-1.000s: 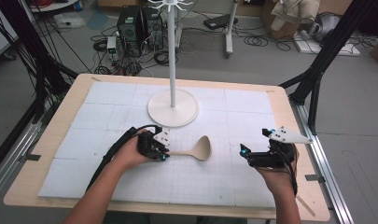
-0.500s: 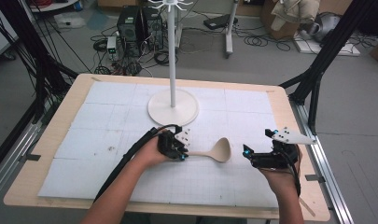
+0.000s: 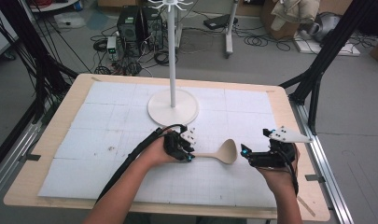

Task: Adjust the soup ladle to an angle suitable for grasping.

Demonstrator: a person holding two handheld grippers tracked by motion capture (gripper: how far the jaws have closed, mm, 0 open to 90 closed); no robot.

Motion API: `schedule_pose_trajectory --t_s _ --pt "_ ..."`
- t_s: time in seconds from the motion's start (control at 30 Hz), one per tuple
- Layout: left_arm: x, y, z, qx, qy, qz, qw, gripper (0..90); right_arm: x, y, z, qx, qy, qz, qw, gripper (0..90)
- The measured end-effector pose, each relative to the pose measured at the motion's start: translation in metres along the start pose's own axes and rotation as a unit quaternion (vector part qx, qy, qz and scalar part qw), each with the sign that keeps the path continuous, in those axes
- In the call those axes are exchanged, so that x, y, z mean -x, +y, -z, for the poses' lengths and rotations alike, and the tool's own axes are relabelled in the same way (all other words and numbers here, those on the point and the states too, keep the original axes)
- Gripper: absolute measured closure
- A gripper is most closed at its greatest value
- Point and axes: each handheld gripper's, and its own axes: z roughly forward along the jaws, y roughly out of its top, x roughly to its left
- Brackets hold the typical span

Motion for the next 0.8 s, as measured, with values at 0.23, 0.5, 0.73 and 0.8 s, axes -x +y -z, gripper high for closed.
schedule_pose_trajectory --t_s 0.23,0.5,0.73,0.8 --pt "-0.005 -0.009 0.027 0.026 0.030 0.052 0.9979 41.8 -0.002 0.002 -0.003 0.001 0.002 0.005 1.0000 0.4" --pt "-0.009 -0.039 0.081 0.111 0.048 0.081 0.9894 33.9 -0.003 0.003 -0.003 0.004 0.006 0.007 0.9999 0.5" --pt "-0.003 -0.066 0.116 0.164 0.083 0.116 0.9762 18.9 -0.006 0.004 -0.004 0.005 0.010 0.012 0.9999 0.4" --pt "-0.001 -0.074 0.124 0.174 0.092 0.125 0.9724 14.8 -0.007 0.005 -0.004 0.007 0.013 0.014 0.9998 0.5"
